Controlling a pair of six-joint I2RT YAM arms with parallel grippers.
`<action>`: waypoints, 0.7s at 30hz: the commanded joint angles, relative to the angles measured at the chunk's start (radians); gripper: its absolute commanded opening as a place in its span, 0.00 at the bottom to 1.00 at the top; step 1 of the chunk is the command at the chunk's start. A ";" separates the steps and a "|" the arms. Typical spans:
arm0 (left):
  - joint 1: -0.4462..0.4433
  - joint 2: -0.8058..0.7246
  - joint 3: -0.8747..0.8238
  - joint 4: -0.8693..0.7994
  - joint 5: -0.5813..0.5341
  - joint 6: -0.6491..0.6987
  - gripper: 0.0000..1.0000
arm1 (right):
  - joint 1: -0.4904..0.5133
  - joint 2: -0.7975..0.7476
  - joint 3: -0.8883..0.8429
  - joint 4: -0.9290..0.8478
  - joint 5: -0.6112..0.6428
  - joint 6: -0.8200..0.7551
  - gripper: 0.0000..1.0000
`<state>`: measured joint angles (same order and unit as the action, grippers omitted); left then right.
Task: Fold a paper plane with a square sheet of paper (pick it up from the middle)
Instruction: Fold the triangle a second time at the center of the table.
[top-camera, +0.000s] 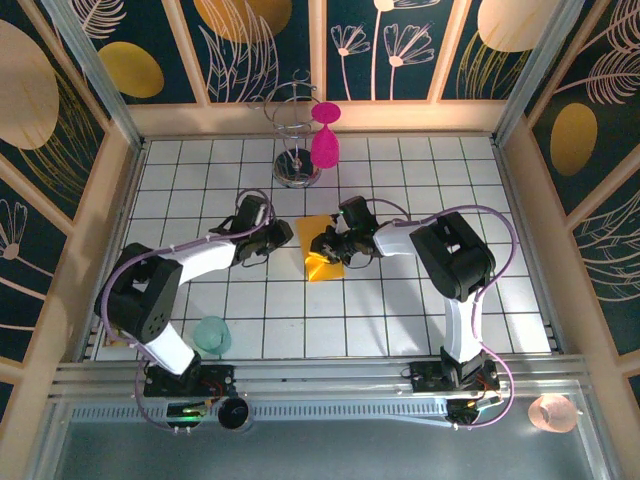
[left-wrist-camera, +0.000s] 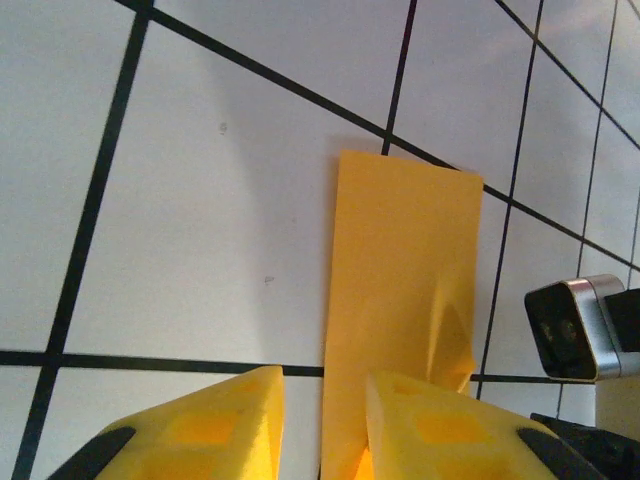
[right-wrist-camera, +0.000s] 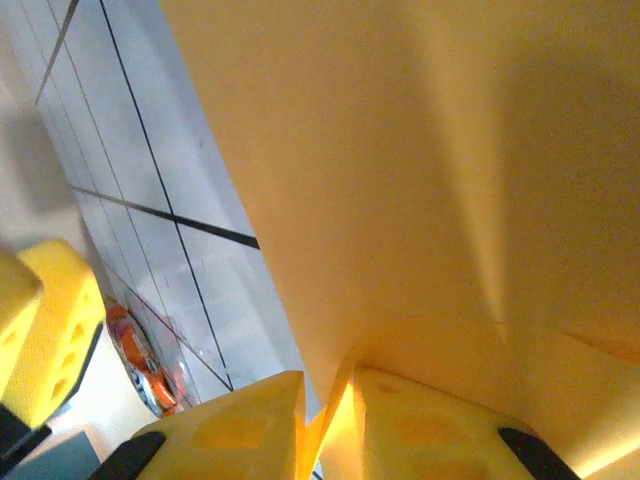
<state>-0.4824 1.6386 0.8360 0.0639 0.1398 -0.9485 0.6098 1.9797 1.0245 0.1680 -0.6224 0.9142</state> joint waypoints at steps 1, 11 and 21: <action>0.006 -0.041 -0.025 0.014 -0.021 -0.030 0.29 | 0.006 0.005 0.009 -0.047 0.036 -0.014 0.26; 0.005 -0.063 -0.055 0.057 0.048 -0.024 0.32 | 0.005 -0.009 -0.009 -0.028 0.039 -0.011 0.44; -0.032 -0.003 -0.030 0.108 0.143 -0.004 0.17 | 0.004 0.001 -0.009 -0.067 0.062 -0.021 0.25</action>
<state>-0.4931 1.6047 0.7914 0.1417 0.2379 -0.9668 0.6136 1.9682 1.0264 0.1604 -0.6006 0.9096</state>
